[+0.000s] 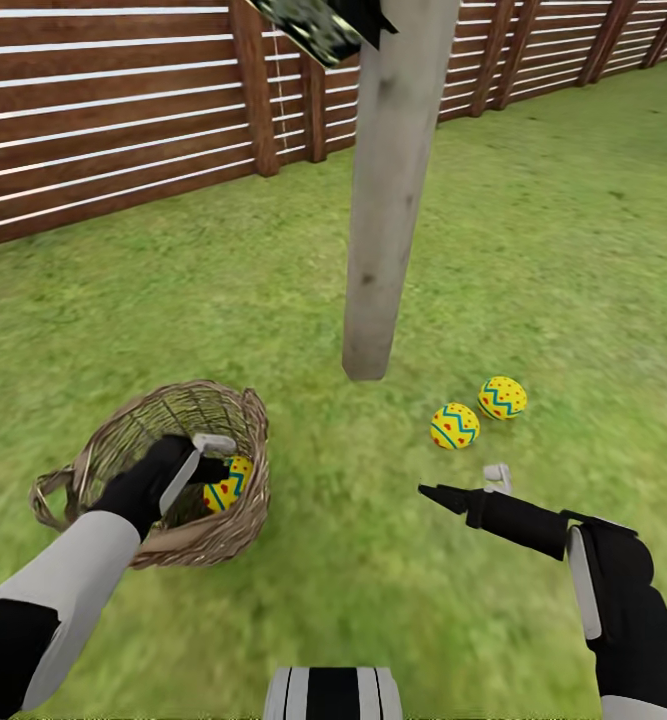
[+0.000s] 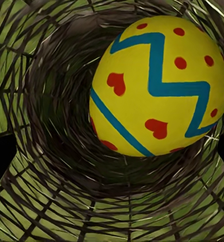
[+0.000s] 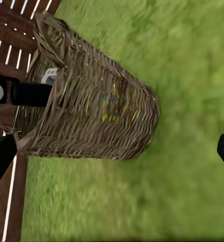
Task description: Take the three Easter eggs out of the wicker basket on the lawn in the garden, then place them on the lawn next to a single tree (choose any tree) so that all three eggs are next to the same tree and none are left in the basket.
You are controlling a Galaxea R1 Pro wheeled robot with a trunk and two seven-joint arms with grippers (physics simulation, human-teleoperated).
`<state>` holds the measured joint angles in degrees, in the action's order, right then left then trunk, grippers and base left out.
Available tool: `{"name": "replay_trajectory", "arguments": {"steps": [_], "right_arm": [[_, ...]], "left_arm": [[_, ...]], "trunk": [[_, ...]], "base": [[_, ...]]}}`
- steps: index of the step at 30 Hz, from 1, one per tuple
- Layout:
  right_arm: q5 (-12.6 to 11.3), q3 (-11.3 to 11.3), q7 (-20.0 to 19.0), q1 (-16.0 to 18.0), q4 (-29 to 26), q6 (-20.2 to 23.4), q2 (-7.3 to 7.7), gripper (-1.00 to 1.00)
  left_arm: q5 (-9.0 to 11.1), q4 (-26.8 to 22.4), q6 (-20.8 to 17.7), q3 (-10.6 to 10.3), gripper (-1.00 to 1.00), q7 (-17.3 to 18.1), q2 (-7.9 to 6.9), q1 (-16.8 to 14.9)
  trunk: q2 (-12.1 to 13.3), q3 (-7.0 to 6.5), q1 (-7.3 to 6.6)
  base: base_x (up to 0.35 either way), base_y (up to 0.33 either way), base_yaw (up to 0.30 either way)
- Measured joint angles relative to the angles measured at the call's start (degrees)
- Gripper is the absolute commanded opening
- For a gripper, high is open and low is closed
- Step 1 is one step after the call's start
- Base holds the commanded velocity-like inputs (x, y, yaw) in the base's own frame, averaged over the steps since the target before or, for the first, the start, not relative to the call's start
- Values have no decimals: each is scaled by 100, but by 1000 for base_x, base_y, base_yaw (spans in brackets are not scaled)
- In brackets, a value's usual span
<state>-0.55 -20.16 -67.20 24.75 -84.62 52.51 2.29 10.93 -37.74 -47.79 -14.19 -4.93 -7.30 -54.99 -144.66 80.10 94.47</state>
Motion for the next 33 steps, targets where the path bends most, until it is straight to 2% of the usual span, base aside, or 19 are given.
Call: {"name": "replay_trajectory", "arguments": {"steps": [7,14,20,27,31,33], "right_arm": [[0,2,3,0,30,-5,-6,100],[-2,3,3,0,35,-15,-6,100],[0,8,12,0,35,-22,-8,100],[-2,9,32,0,57,-24,-9,100],[0,9,37,0,91,-26,-9,100],[0,9,41,0,96,-25,-9,100]], "left_arm": [[3,1,163,-118,100,70,-6,0],[13,2,359,-430,100,263,-2,1],[24,0,422,-490,100,299,-7,2],[17,2,529,-506,100,309,-9,5],[14,3,581,-509,100,310,-10,3],[13,3,618,-509,100,310,-10,2]], "trunk": [[-9,155,18],[-10,156,18],[-16,266,31],[-16,267,31],[-22,355,41],[-22,355,41]], "base": [[0,0,0],[0,0,0],[0,0,0],[0,0,0],[0,0,0],[0,0,0]]}}
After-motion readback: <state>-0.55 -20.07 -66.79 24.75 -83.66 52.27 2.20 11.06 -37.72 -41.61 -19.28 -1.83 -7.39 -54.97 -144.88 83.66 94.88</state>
